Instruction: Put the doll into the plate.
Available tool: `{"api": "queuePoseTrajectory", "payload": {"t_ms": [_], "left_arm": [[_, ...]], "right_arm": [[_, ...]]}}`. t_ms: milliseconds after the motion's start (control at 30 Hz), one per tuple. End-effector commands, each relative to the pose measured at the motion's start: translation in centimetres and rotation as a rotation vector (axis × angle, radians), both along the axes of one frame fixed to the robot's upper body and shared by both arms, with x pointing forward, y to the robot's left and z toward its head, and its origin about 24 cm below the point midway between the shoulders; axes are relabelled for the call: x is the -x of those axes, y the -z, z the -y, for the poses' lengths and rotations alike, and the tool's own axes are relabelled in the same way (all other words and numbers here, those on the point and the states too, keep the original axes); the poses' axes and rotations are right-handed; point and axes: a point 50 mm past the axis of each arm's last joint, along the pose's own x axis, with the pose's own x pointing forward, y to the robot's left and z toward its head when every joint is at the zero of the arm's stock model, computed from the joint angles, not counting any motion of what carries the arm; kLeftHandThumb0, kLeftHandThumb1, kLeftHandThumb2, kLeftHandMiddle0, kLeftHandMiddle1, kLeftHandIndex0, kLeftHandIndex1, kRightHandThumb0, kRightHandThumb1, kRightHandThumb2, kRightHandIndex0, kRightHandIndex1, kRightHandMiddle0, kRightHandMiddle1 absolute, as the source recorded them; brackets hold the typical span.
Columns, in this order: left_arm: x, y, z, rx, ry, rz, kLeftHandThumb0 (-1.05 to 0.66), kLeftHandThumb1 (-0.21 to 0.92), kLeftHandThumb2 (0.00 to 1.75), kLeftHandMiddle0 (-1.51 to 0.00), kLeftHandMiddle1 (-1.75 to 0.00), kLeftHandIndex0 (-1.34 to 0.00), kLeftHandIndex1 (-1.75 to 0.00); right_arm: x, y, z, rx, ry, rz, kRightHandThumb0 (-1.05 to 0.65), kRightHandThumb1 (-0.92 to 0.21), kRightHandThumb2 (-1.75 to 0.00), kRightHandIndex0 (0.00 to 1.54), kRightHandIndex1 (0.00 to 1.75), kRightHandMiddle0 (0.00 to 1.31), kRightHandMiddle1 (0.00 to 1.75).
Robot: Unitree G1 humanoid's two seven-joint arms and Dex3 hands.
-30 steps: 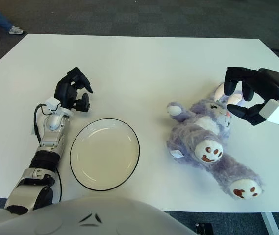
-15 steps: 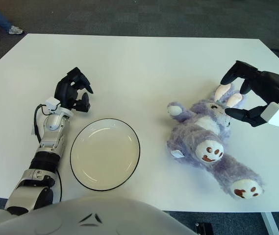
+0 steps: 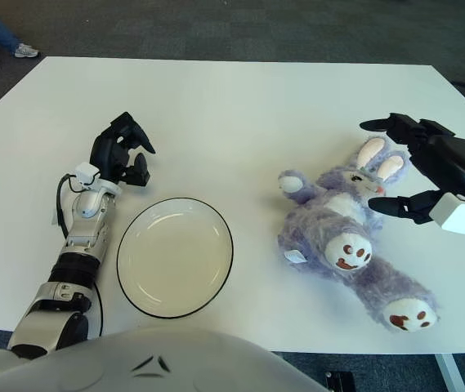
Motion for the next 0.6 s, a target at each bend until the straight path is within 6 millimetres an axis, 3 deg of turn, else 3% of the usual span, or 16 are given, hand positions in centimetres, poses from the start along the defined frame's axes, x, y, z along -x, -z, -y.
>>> {"api": "queuePoseTrajectory", "payload": {"t_ms": [0, 167, 567], "left_arm": [[1.5, 2.9, -0.6, 0.006, -0.02, -0.105, -0.01, 0.13, 1.53, -0.64, -1.75, -0.63, -1.75], [1.5, 2.9, -0.6, 0.001, -0.02, -0.106, -0.01, 0.13, 1.53, -0.63, -1.75, -0.63, -1.75], [1.5, 3.0, -0.6, 0.0, -0.015, -0.104, -0.01, 0.14, 1.53, -0.63, -1.75, -0.63, -1.75]], "right_arm": [[0.2, 0.0, 0.0, 0.046, -0.004, -0.006, -0.81, -0.61, -0.67, 0.0, 0.12, 0.0, 0.08], [0.4, -0.3, 0.1, 0.117, 0.005, -0.087, -0.88, -0.73, -0.55, 0.0, 0.02, 0.0, 0.01], [0.9, -1.3, -0.3, 0.164, -0.048, -0.224, -0.92, -0.9, -0.4, 0.0, 0.0, 0.0, 0.01]]}}
